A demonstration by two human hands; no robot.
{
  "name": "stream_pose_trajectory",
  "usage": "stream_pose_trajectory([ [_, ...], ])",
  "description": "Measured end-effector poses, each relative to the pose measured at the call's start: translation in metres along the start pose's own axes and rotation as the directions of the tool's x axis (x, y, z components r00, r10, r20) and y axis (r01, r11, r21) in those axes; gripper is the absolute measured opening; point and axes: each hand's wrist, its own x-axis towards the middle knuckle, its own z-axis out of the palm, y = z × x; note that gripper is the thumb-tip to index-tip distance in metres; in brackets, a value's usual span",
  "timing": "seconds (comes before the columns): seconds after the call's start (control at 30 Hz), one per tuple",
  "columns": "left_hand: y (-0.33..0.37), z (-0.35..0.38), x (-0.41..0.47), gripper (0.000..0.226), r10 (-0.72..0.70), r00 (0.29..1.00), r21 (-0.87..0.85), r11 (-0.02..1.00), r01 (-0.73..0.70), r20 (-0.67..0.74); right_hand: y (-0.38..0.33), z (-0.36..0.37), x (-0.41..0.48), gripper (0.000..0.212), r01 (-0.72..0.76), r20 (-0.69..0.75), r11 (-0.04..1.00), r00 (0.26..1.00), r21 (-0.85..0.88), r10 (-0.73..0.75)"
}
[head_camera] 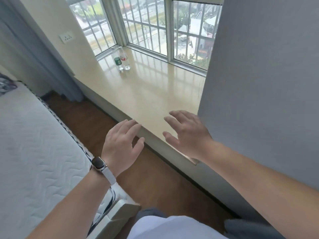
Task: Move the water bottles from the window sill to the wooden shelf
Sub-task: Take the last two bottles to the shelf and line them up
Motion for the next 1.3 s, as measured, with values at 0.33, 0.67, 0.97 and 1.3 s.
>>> stream_pose_trajectory([
  [0.33,-0.134,0.039,0.062,0.043,-0.114,0.988,0.013,0.993,0.116,-0.101,-0.028,0.056,0.155,0.066,0.091,0.153,0.994,0.985,-0.053,-0.082],
  [0.67,-0.3,0.04,0.157,0.04,-0.108,0.981,-0.012,0.994,0.108,-0.162,-0.095,0.107,0.343,0.059,0.172,0.22,0.974,0.966,-0.149,-0.137],
  [0.97,-0.38,0.033,0.198,0.043,-0.164,0.973,0.004,0.986,0.166,-0.161,-0.129,0.144,0.437,0.055,0.25,0.204,0.959,0.954,-0.132,-0.221],
  [1.3,-0.467,0.045,0.264,0.042,-0.215,0.968,0.096,0.969,0.228,-0.133,-0.129,0.2,0.557,0.048,0.307,0.154,0.951,0.942,-0.041,-0.298],
])
